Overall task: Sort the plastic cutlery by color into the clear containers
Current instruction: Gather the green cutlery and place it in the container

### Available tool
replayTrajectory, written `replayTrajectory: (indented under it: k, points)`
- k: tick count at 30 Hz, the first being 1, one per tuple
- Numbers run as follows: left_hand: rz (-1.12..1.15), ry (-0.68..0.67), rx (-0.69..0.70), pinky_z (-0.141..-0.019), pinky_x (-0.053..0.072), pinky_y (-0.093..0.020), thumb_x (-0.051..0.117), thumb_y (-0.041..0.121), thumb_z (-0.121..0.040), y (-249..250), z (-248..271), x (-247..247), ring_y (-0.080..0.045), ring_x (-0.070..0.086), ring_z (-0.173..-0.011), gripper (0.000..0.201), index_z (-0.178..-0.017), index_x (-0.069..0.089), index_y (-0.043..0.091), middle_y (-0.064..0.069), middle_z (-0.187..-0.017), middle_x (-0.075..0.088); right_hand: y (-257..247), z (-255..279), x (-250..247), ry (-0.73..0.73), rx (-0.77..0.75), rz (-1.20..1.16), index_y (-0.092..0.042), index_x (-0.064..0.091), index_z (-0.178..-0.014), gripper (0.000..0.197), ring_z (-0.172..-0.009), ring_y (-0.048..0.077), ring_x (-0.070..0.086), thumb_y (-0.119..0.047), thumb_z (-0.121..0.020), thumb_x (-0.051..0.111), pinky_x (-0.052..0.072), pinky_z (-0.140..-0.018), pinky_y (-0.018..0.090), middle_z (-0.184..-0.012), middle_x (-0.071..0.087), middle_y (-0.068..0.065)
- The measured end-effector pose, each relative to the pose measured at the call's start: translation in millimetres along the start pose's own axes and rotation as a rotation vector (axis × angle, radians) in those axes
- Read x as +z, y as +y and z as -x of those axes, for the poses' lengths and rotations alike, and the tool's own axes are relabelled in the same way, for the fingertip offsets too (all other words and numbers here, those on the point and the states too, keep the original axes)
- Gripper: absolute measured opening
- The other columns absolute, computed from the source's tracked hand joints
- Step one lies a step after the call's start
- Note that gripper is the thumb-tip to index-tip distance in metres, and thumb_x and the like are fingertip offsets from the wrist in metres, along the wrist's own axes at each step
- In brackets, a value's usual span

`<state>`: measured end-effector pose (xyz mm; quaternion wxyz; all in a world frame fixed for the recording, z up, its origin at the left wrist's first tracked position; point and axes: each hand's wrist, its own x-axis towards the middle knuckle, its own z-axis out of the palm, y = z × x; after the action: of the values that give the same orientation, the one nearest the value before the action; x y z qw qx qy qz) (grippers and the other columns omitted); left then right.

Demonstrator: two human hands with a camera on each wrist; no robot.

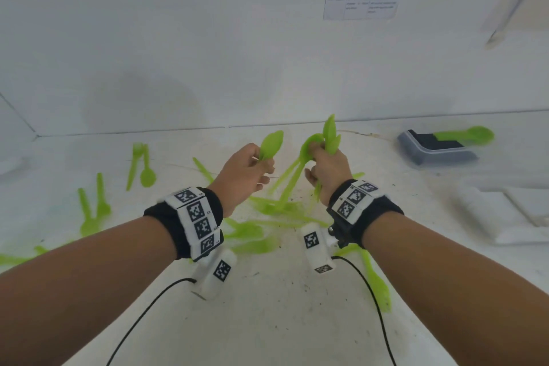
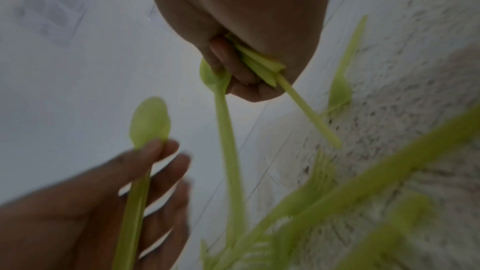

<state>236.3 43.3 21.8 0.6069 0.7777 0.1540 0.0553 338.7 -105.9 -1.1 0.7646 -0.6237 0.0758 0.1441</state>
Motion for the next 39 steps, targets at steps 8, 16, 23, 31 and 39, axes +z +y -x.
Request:
replayTrajectory:
  k: [8, 16, 23, 31, 39]
  points:
    - [-0.505, 0.065, 0.181, -0.067, 0.040, -0.033, 0.037, 0.037, -0.107, -10, -12, -5, -0.032, 0.062, -0.086, 0.037, -0.131, 0.056, 0.017, -0.006, -0.090, 0.057, 6, 20, 28, -0.186, 0.012, 0.026, -0.011, 0.072, -0.101, 0.022, -0.076, 0.026, 0.050, -0.030, -0.101, 0.061, 0.049, -0.061, 0.028, -0.087, 0.065, 0.007]
    - [-0.462, 0.097, 0.297, -0.074, 0.041, -0.018, 0.035, 0.007, -0.105, -15, -6, -4, -0.003, 0.056, -0.082, 0.042, -0.133, 0.064, 0.020, 0.006, -0.093, 0.063, 16, 23, 42, -0.141, -0.022, 0.048, -0.012, 0.068, -0.097, 0.020, -0.057, 0.017, 0.041, -0.028, -0.101, 0.058, 0.038, -0.054, 0.029, -0.085, 0.051, 0.012]
    - [-0.245, 0.149, 0.120, -0.074, 0.055, -0.037, 0.041, 0.020, -0.107, -24, -8, -14, -0.016, 0.064, -0.079, 0.036, -0.139, 0.058, 0.024, 0.003, -0.091, 0.062, 10, 19, 32, -0.065, -0.026, 0.039, -0.020, 0.067, -0.104, 0.013, -0.069, 0.011, 0.048, -0.025, -0.103, 0.056, 0.055, -0.077, 0.033, -0.085, 0.055, -0.002]
    - [-0.171, 0.045, -0.141, -0.124, 0.015, -0.054, 0.023, 0.070, -0.101, -8, 3, 2, -0.027, 0.019, -0.151, 0.068, -0.160, 0.021, 0.036, -0.006, -0.153, 0.031, 15, 32, 36, -0.216, -0.044, 0.076, -0.022, 0.072, -0.100, 0.010, -0.050, 0.000, 0.050, -0.026, -0.101, 0.063, 0.053, -0.073, 0.030, -0.052, 0.055, -0.019]
    - [-0.736, 0.138, 0.128, -0.109, 0.022, -0.051, 0.010, 0.063, -0.101, -18, 0, 12, -0.031, 0.022, -0.130, 0.067, -0.162, 0.002, 0.038, -0.010, -0.141, 0.023, 21, 38, 37, -0.190, -0.072, -0.026, -0.019, 0.069, -0.089, 0.013, -0.050, 0.011, 0.033, -0.024, -0.099, 0.063, 0.037, -0.055, 0.029, -0.064, 0.040, -0.001]
